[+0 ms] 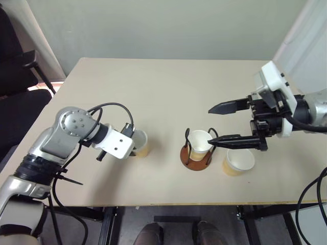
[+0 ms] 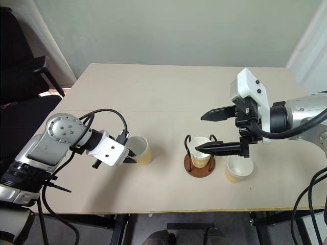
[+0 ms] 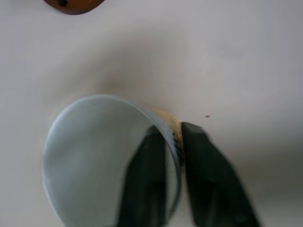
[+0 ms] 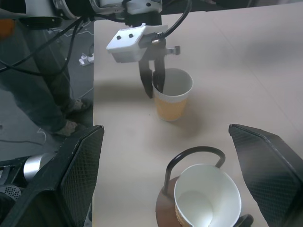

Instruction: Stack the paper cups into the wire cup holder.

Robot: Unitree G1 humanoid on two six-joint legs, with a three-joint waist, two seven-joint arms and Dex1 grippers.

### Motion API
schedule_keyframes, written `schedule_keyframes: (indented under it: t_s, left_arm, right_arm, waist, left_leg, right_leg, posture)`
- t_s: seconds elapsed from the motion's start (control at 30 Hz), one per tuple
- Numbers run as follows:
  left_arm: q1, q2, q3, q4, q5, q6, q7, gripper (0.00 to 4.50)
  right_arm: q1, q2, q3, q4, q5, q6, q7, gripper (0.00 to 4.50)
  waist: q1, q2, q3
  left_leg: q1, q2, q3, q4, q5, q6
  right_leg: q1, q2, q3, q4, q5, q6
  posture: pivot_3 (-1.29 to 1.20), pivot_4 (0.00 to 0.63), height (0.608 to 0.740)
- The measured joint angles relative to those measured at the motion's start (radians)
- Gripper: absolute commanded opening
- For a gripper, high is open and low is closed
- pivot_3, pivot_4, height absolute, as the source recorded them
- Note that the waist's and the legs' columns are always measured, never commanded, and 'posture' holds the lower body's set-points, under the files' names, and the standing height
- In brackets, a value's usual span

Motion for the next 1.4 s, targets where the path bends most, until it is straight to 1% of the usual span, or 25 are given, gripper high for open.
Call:
schedule_keyframes:
  t_s: [0.13,0.33,0.47,0.6,0.67,0.8,0.9,1.17,1.4]
  left_arm:
    - [-0.005,-0.02,0.0,-0.001,-0.013,0.044,0.003,0.03]
    - [-0.054,-0.039,0.003,-0.055,-0.106,0.223,-0.046,0.03]
    - [-0.15,-0.051,0.006,-0.082,-0.187,0.348,-0.061,0.03]
    - [-0.294,-0.053,-0.024,-0.066,-0.262,0.403,-0.064,0.03]
    - [-0.373,-0.07,-0.057,-0.035,-0.298,0.413,-0.065,0.03]
    - [-0.535,-0.133,-0.131,0.052,-0.383,0.425,-0.066,0.03]
    - [-0.617,-0.167,-0.192,0.107,-0.434,0.416,-0.067,0.03]
    - [-0.724,-0.265,-0.373,0.245,-0.503,0.315,-0.067,0.03]
    - [-0.743,-0.321,-0.429,0.307,-0.53,0.262,-0.067,0.03]
  right_arm:
    - [0.014,-0.006,0.0,0.003,-0.003,-0.015,0.001,4.4]
    - [0.114,-0.004,-0.034,0.026,-0.016,-0.1,0.033,4.4]
    - [0.181,-0.018,-0.04,0.035,-0.047,-0.154,0.068,4.4]
    - [0.23,-0.067,-0.044,0.043,-0.051,-0.155,0.099,4.4]
    - [0.249,-0.099,-0.053,0.052,-0.051,-0.152,0.115,4.4]
    - [0.31,-0.164,-0.078,0.061,-0.07,-0.163,0.16,4.4]
    - [0.342,-0.183,-0.084,0.061,-0.089,-0.174,0.176,4.4]
    - [0.33,-0.225,-0.149,0.038,-0.07,-0.152,0.17,4.4]
    - [0.321,-0.235,-0.17,0.011,-0.027,-0.116,0.14,4.4]
  waist:
    - [0.0,0.0,0.0]
    - [0.002,-0.001,0.0]
    - [0.003,-0.001,0.0]
    - [0.004,-0.001,0.0]
    - [0.006,-0.001,0.0]
    - [0.012,-0.001,0.0]
    - [0.013,-0.001,0.0]
    - [0.017,-0.001,0.0]
    - [0.023,-0.001,0.0]
  left_leg:
    - [0.0,0.0,0.0,0.0,0.0,0.0]
    - [0.0,0.0,0.0,0.0,0.0,0.0]
    - [0.0,0.0,0.0,0.0,0.0,0.0]
    - [0.0,0.0,0.001,0.0,0.0,0.0]
    - [0.0,0.0,0.001,0.0,0.0,0.0]
    - [-0.001,0.0,0.001,0.0,-0.001,0.001]
    - [-0.001,0.0,0.002,0.0,-0.002,0.001]
    - [-0.004,0.0,0.003,0.001,-0.003,0.002]
    - [-0.005,-0.001,0.003,0.002,-0.004,0.003]
  right_leg:
    - [0.0,0.0,0.0,0.0,0.0,0.0]
    - [0.0,0.0,0.0,0.0,0.0,0.0]
    - [0.0,0.0,0.0,0.0,0.0,0.001]
    - [0.001,-0.001,0.0,-0.001,0.001,0.001]
    - [0.001,-0.001,0.0,-0.001,0.001,0.002]
    - [0.002,-0.001,-0.001,-0.005,0.002,0.004]
    - [0.003,-0.001,0.0,-0.007,0.003,0.006]
    - [0.003,-0.002,0.0,-0.01,0.003,0.011]
    - [0.003,-0.002,0.001,-0.011,0.003,0.014]
  posture:
    - [0.0,0.15,0.74]
    - [0.0,0.15,0.74]
    - [0.0,0.15,0.74]
    - [0.0,0.15,0.74]
    - [0.0,0.15,0.74]
    - [0.0,0.15,0.74]
    - [0.0,0.15,0.74]
    - [0.0,0.15,0.74]
    - [0.0,0.15,0.74]
